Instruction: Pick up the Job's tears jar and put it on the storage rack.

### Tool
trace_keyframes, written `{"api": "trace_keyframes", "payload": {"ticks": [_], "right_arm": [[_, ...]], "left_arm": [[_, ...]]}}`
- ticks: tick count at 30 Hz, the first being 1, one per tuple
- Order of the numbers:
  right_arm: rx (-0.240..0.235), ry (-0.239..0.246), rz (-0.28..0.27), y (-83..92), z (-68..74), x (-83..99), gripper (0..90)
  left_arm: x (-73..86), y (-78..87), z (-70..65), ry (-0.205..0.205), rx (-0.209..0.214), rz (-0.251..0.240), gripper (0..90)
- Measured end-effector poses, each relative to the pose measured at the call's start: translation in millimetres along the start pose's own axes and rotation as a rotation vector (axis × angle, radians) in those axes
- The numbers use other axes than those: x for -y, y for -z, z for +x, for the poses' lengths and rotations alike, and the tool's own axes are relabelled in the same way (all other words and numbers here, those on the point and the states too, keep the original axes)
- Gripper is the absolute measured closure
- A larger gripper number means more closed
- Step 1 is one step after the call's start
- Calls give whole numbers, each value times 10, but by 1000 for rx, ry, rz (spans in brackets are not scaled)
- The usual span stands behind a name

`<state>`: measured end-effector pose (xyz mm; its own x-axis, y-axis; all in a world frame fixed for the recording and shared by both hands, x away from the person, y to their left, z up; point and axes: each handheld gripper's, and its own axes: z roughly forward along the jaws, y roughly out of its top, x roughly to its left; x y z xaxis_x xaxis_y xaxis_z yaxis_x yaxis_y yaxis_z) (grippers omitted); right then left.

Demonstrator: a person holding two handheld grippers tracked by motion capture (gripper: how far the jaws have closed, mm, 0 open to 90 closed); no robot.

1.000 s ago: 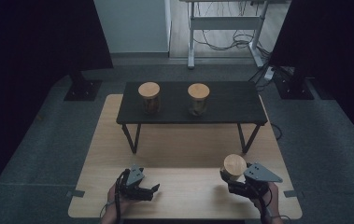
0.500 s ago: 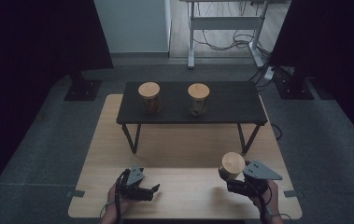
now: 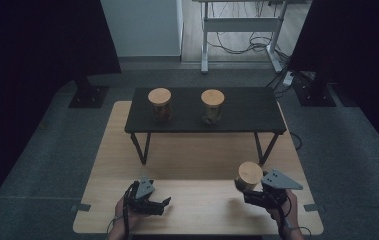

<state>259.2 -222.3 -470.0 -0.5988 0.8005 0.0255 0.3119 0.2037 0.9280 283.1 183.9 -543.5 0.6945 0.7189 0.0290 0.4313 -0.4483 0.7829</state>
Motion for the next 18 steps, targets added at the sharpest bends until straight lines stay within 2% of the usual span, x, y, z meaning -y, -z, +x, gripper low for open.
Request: {"api": "trace_keyframes", "payload": {"ticks": [18], "right_arm": [[0,12,-20,16,-17,-110,247]], "left_arm": [[1,-2,-3,-1,-1,1,76]]}}
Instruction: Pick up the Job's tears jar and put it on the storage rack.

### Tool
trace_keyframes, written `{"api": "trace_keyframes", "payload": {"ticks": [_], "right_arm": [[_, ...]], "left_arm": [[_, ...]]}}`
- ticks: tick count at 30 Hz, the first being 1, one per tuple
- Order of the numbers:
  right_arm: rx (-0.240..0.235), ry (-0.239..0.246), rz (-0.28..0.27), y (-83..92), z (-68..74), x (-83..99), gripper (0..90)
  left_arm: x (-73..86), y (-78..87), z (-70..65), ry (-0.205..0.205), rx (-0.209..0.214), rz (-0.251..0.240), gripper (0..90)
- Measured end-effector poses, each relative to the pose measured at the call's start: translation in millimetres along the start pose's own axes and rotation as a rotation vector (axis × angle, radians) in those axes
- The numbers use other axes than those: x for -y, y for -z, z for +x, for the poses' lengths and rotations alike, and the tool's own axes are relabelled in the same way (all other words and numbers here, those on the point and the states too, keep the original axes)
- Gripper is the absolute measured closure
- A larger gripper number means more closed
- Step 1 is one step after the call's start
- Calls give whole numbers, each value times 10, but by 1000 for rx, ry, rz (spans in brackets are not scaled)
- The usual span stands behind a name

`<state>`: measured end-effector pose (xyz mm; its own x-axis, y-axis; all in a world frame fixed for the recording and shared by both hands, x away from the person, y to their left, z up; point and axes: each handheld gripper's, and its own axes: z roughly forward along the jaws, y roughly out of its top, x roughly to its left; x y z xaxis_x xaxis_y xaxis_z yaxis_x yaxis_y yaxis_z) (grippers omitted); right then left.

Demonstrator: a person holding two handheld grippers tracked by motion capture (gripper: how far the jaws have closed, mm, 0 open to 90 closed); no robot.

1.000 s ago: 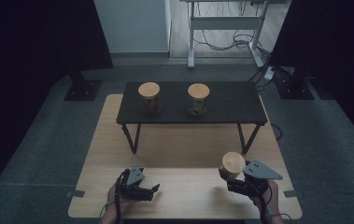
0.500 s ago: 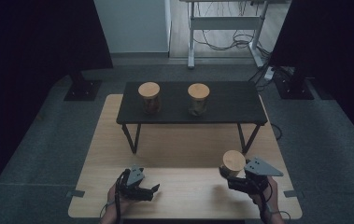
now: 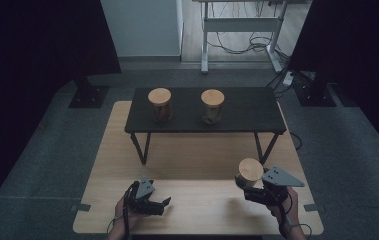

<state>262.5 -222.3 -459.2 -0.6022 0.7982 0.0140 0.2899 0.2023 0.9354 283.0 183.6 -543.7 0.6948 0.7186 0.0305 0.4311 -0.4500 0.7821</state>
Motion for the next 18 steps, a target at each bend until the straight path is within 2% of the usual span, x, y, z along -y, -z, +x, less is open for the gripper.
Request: {"api": "trace_keyframes", "payload": {"ticks": [18], "right_arm": [[0,-3,-25,20,-54,-125,248]], "left_arm": [[0,2,3,0,0,0,76]]}}
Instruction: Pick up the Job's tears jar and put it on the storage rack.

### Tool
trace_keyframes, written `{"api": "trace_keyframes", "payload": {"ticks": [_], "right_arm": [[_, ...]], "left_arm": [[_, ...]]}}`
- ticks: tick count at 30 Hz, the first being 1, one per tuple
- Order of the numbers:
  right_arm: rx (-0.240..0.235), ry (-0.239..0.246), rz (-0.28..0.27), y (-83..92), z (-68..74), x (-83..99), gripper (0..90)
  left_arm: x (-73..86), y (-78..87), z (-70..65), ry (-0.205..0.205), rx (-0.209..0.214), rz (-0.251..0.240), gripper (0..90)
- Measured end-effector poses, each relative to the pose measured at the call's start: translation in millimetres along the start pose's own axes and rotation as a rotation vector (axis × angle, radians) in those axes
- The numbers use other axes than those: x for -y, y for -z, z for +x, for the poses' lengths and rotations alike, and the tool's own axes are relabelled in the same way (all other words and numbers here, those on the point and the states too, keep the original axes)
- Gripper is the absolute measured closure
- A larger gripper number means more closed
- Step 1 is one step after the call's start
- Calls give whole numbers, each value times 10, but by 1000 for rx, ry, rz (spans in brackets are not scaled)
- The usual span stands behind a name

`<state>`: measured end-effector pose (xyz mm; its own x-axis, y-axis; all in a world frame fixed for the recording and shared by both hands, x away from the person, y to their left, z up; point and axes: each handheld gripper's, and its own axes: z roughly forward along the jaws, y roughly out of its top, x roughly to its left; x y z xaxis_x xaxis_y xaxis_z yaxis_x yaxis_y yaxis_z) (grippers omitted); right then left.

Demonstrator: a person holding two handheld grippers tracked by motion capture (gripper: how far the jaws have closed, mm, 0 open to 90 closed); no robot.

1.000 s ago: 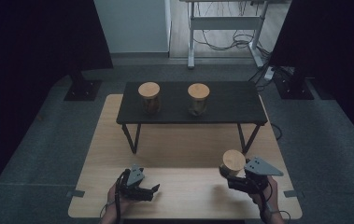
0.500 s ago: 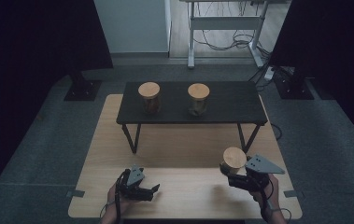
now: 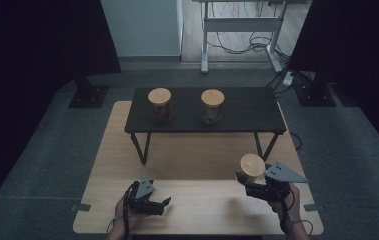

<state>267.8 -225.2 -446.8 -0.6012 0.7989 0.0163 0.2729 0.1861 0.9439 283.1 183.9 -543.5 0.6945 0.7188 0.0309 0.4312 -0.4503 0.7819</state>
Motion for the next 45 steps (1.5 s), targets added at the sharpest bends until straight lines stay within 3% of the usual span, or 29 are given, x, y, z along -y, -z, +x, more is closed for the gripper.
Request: {"api": "trace_keyframes", "payload": {"ticks": [45], "right_arm": [[-2,39,-50,37,-102,-443,248]], "left_arm": [[2,-5,1,-6,-8,1,76]]}}
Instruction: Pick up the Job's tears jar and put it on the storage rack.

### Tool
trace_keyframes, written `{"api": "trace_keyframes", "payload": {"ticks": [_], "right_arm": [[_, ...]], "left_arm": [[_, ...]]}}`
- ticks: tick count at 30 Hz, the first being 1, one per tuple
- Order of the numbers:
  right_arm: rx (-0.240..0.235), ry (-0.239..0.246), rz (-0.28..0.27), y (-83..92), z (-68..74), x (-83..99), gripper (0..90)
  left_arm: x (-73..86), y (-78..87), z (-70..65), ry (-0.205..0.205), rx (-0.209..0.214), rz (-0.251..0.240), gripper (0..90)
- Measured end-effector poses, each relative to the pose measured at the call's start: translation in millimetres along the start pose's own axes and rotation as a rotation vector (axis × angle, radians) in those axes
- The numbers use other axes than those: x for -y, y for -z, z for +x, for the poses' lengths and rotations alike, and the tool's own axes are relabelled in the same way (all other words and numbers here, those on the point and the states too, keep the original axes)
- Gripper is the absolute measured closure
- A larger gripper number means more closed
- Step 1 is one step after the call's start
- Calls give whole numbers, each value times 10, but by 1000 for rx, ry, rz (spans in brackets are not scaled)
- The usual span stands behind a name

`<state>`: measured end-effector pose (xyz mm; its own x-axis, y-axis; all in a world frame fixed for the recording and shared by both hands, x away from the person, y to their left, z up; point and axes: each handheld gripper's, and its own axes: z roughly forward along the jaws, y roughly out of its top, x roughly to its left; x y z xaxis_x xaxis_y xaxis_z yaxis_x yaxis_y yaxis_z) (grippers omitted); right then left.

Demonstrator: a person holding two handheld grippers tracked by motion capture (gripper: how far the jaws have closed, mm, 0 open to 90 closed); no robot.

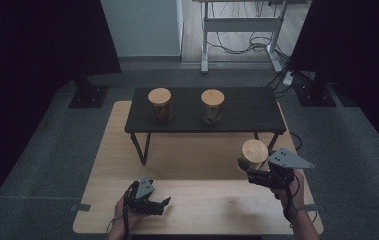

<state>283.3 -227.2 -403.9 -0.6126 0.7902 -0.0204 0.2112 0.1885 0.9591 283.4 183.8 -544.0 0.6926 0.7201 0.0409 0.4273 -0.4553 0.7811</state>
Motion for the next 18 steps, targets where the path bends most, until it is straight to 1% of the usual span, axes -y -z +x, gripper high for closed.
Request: {"api": "trace_keyframes", "payload": {"ticks": [6,18], "right_arm": [[-3,-4,-13,19,-13,-58,248],[-7,-10,-16,3,-51,-98,248]], "left_arm": [[0,-4,-5,-3,-1,1,76],[1,-8,-6,-4,0,4,74]]}}
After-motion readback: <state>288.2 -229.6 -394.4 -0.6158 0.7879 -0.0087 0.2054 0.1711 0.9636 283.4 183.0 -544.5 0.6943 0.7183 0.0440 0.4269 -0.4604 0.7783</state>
